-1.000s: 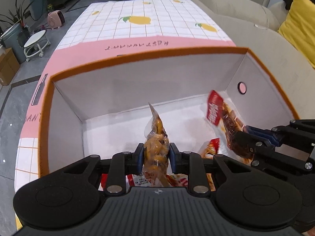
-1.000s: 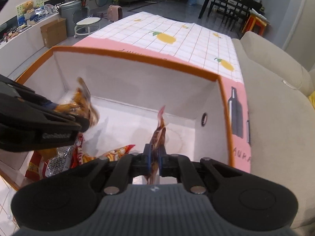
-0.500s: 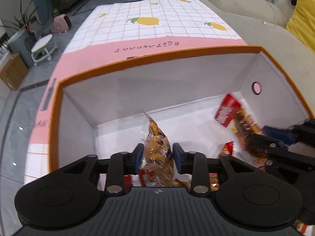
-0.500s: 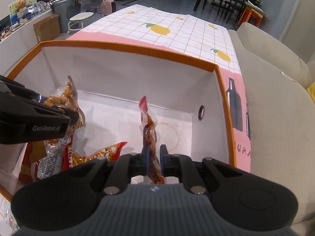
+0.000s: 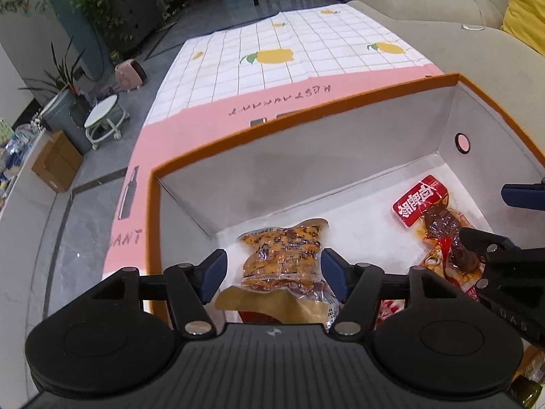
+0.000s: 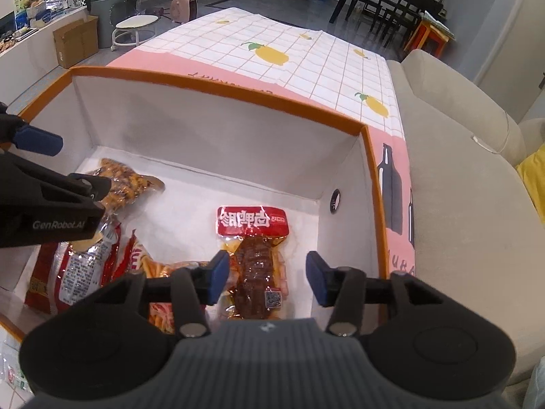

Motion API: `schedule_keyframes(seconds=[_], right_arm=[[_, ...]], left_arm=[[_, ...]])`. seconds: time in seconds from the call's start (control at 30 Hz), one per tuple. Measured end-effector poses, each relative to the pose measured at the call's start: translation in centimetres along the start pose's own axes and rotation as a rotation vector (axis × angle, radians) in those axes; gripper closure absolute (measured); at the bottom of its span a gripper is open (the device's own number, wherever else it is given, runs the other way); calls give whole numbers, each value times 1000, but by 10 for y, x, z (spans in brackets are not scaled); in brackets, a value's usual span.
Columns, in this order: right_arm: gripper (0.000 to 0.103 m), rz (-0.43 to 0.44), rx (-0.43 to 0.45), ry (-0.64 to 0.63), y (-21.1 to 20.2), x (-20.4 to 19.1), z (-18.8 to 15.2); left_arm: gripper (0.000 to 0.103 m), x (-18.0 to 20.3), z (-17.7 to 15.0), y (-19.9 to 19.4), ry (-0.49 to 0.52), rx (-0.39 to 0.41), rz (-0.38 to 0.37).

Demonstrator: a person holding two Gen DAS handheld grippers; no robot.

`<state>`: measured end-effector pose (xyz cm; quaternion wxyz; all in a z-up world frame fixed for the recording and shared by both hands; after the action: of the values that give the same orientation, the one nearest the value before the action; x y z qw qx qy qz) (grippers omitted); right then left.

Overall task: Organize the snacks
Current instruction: 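Open both grippers to drop the peanut pack and meat stick into the box, then move both tools back toward the remaining snack pile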

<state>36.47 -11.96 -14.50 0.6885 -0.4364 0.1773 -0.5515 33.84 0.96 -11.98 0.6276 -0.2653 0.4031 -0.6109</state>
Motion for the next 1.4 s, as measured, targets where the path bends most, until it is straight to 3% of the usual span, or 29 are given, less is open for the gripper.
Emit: schedule_keyframes(seconds=[0.37,0.77,1.0,1.27,1.4], right_arm=[[35,63,28,87,-43,6,-3],[17,71,100,183,-102,9,-30],[17,75,134,226,-129,5,-60],[17,64,125,240,-145,-4,-108],[17,77,107,248,-149,-8,-132]], left_arm=[[28,-4,-6,-42,-41,70,-1],[28,-1,-27,-114,-23,221,-1],[29,9,-56,-144,-62,243,-89],[29,24,-97,-152,-91,215,-123],[29,31,-119,-151,-140,183,-190]])
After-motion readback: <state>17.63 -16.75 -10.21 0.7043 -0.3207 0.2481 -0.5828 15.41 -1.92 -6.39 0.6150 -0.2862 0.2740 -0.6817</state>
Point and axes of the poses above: each gripper's, at about its wrist camera, not at the fingertips, and y roughly the way its jaws point, x to its right, z to its top, the point moved 8 cm from there along y, roughly the way its jaws point, and after that the axes turned 3 degrees about -z, right-handed, at the moved point
